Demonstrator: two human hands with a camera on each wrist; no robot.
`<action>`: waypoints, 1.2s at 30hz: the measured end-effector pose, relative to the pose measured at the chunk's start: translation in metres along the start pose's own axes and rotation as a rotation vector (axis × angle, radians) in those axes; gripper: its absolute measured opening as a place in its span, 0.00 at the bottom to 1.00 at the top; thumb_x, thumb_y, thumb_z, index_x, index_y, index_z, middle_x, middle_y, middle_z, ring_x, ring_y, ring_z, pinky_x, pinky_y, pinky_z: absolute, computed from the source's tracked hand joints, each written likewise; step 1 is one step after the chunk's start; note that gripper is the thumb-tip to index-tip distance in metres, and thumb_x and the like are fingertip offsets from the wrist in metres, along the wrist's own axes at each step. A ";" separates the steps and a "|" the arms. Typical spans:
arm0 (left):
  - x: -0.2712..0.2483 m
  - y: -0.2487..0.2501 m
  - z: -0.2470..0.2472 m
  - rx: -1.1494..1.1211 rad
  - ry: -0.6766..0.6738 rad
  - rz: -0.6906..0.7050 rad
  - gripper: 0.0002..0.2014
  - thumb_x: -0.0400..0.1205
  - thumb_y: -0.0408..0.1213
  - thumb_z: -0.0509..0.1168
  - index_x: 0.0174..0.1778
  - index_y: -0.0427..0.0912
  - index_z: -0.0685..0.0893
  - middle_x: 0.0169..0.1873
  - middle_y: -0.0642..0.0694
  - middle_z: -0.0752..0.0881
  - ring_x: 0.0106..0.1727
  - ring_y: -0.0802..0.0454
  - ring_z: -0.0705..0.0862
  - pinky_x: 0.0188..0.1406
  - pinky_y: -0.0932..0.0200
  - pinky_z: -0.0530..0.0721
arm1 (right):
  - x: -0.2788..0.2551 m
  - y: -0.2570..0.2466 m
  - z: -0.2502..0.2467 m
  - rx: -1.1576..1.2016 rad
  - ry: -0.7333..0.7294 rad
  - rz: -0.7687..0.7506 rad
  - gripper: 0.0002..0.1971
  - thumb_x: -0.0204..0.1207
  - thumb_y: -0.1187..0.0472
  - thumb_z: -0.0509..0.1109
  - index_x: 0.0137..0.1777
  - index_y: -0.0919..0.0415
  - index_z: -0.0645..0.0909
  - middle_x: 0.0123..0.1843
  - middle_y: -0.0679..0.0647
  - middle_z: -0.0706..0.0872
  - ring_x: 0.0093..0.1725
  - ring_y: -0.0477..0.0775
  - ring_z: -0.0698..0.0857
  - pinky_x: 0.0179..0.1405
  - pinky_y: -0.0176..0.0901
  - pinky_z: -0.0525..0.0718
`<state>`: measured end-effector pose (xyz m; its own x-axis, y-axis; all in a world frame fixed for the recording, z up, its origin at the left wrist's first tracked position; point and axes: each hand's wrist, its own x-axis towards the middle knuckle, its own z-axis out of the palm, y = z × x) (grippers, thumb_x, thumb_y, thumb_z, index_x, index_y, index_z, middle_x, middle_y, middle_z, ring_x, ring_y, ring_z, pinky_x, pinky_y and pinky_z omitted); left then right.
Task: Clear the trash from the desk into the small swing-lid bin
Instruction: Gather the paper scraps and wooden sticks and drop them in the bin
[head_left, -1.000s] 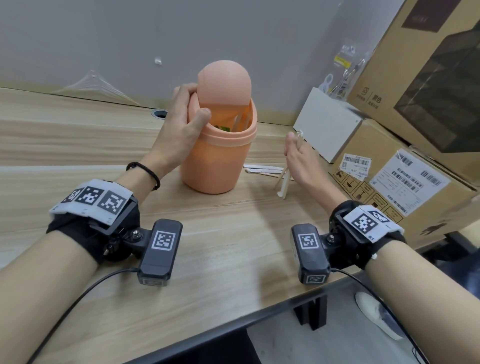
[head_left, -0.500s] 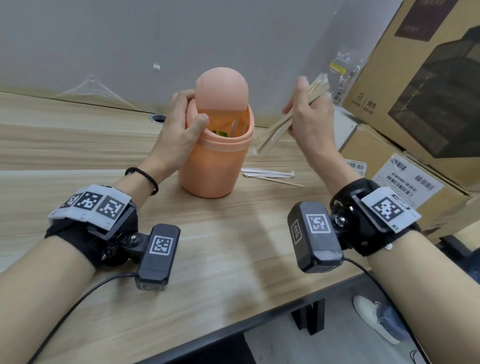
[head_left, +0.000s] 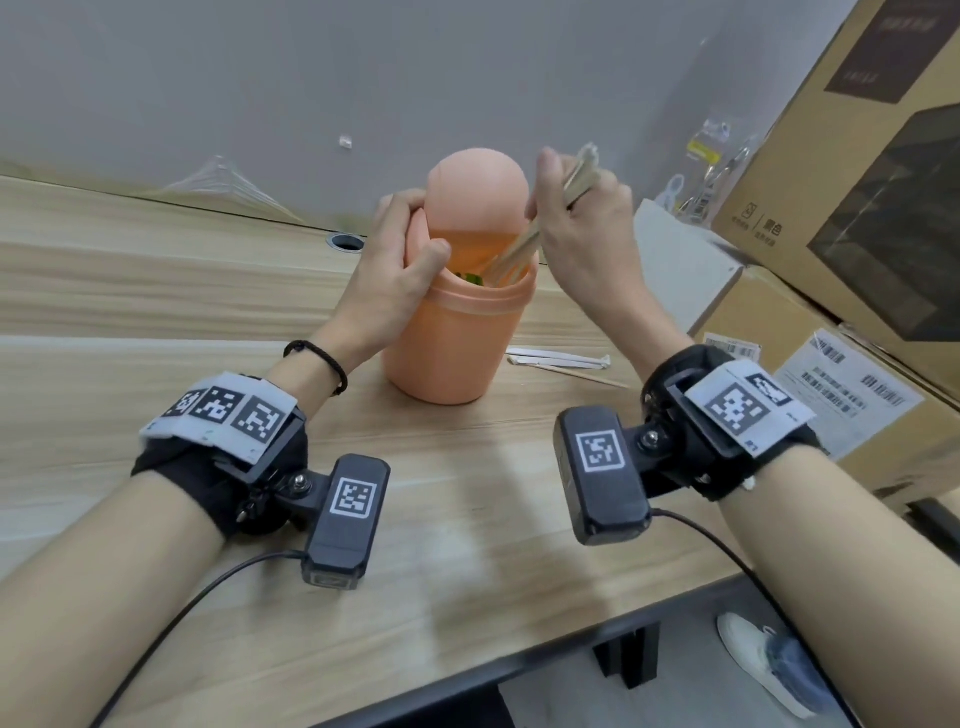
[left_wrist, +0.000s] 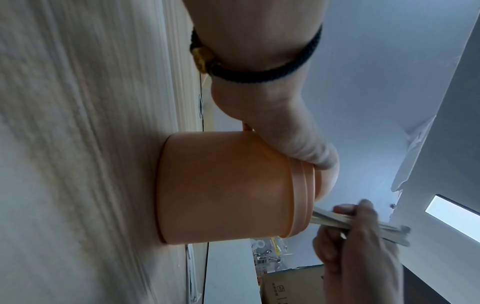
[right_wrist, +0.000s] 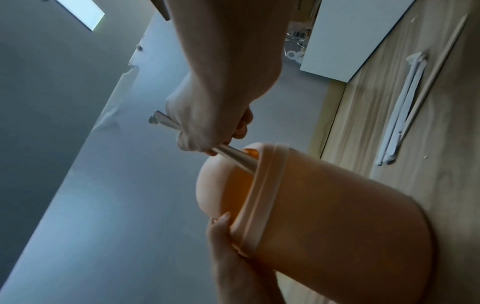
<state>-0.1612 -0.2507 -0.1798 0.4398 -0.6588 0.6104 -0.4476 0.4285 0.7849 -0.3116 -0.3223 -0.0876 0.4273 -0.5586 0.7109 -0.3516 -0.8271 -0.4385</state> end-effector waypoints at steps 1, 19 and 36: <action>0.000 0.000 0.000 0.003 -0.002 0.001 0.23 0.75 0.51 0.57 0.65 0.47 0.73 0.56 0.49 0.71 0.56 0.65 0.73 0.61 0.66 0.72 | -0.003 0.004 0.003 -0.048 -0.032 -0.009 0.25 0.85 0.49 0.56 0.28 0.60 0.76 0.20 0.46 0.75 0.22 0.48 0.77 0.27 0.44 0.73; -0.001 0.001 0.001 0.013 0.015 0.016 0.17 0.78 0.41 0.59 0.64 0.48 0.72 0.55 0.51 0.70 0.53 0.78 0.71 0.57 0.77 0.68 | -0.014 0.023 0.011 0.059 -0.388 0.241 0.17 0.73 0.55 0.66 0.56 0.55 0.63 0.57 0.57 0.74 0.49 0.51 0.77 0.44 0.43 0.74; -0.002 0.004 0.000 0.016 0.004 -0.015 0.21 0.79 0.44 0.58 0.68 0.44 0.73 0.54 0.53 0.70 0.55 0.70 0.72 0.59 0.72 0.70 | -0.025 0.029 -0.035 0.530 -0.463 0.249 0.10 0.74 0.51 0.76 0.53 0.52 0.84 0.41 0.60 0.74 0.37 0.49 0.75 0.39 0.43 0.75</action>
<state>-0.1634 -0.2476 -0.1783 0.4498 -0.6628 0.5987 -0.4532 0.4083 0.7924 -0.3614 -0.3303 -0.0985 0.7355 -0.6061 0.3027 -0.0856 -0.5264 -0.8459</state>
